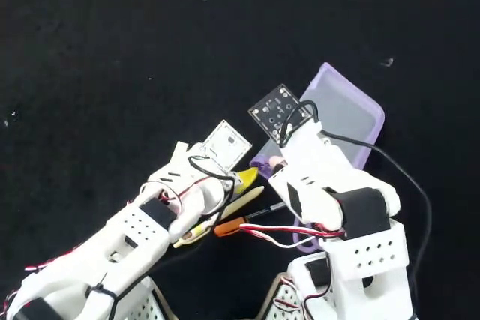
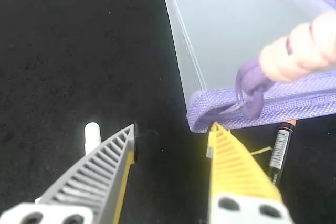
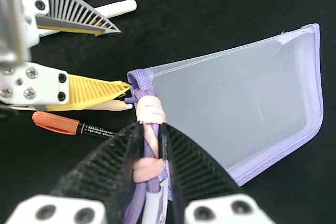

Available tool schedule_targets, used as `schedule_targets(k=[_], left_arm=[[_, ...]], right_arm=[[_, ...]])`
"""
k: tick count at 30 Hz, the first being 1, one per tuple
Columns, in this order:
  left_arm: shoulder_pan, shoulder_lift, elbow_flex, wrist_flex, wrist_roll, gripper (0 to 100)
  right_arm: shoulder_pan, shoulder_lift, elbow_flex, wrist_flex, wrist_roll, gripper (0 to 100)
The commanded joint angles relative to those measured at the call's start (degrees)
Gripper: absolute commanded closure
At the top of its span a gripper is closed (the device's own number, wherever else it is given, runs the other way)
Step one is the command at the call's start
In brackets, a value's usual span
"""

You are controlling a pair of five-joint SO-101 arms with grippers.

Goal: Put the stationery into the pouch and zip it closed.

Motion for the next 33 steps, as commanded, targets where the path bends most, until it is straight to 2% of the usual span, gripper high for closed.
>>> schedule_targets(k=[1,12,16,28,33], left_arm=[[0.4,0.4,-4.7,-1.2,1.9,78],[0.8,0.6,-6.3,-1.4,2.0,78],[0.9,0.9,-5.7,-5.0,2.1,78],[0.9,14.2,-13.0,-5.6,2.1,78],[1.1,14.9,-13.7,-13.6,2.1,78]], right_arm=[[1.0,0.3,-2.8,0.2,0.2,98.7],[1.0,0.3,-2.8,0.2,0.2,98.7],[0.9,0.3,-2.8,0.3,0.2,98.7],[0.9,0.3,-2.8,0.3,0.2,98.7],[1.0,0.1,-2.8,0.4,0.2,98.7]])
